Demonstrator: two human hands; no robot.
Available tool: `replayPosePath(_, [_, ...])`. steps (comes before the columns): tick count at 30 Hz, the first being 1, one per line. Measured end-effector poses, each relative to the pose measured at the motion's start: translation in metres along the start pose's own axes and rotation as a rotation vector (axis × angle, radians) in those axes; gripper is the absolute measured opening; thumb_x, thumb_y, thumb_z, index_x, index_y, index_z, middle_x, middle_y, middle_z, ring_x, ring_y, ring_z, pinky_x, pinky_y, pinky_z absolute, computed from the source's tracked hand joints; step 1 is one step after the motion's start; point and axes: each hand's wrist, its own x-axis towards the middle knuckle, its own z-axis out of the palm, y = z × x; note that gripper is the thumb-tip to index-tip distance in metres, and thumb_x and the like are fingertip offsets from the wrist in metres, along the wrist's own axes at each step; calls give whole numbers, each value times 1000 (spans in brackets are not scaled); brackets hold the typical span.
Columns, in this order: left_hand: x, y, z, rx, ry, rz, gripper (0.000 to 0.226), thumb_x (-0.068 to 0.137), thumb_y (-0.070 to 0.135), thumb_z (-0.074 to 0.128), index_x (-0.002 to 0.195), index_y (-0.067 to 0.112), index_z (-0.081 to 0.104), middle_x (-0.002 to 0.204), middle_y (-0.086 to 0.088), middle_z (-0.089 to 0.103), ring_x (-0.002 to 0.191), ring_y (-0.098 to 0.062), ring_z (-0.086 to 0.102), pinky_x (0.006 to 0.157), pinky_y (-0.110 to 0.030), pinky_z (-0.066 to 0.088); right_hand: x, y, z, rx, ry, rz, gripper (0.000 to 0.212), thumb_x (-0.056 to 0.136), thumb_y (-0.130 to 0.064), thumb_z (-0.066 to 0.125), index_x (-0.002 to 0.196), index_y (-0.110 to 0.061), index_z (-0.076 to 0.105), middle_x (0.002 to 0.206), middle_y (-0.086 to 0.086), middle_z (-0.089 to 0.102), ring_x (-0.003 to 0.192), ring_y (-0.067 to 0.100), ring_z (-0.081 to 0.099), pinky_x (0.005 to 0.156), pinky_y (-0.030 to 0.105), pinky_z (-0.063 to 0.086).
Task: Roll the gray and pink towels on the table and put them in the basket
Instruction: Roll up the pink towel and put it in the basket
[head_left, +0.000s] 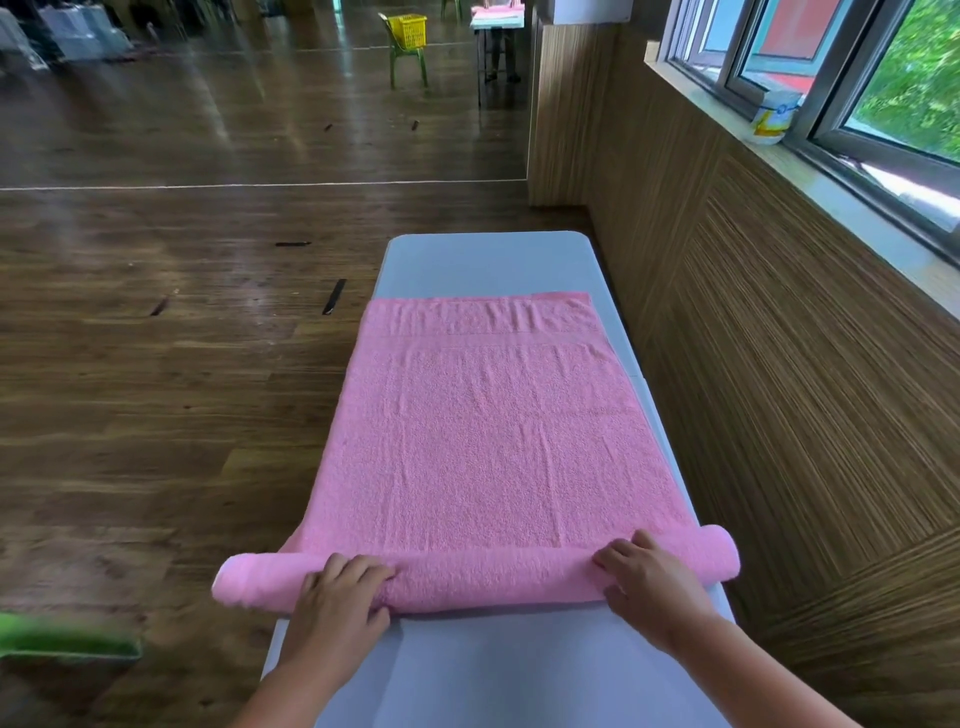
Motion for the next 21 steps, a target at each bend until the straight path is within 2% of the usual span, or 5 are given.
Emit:
replayPosePath(3, [1,3,-1,61,47,34,31,64,40,61,94,40,70,85,24,59,84,-9,48,65,-28,37,7,0,-3,20,-39,-37,23,89,-30,49,102,-27,68,93,-15,61,91,12,40,57,14,25])
replayPosePath(6, [2,3,-4,63,98,63,25,69,41,48,80,35,70,79,20,54,81,-12,48,63,-29,36,10,3,-8,40,-66,-25,26,90,-33,45,100,-27,68,94,-12,57,90,11,46,65,24,40])
replayPosePath(12, [5,-3,3,-148,120,19,27,88,45,49,110,40,63,99,19,51,90,-10,50,72,-34,54,0,0,-2,92,14,-4,22,84,-29,59,105,-28,66,100,-11,59,91,17,58,67,33,52])
replayPosePath(16, [0,-4,2,-36,-20,65,58,60,59,71,116,44,61,107,25,56,98,-8,54,73,-29,45,-1,-1,-5,-73,-31,-38,41,55,-42,77,95,-35,70,88,-22,63,79,7,54,54,19,46])
replayPosePath(21, [3,0,3,71,33,61,26,64,43,55,84,38,71,84,23,54,86,-8,45,65,-29,39,8,-2,-8,-22,-103,-21,25,89,-37,48,100,-25,68,95,-13,61,90,9,36,57,21,30])
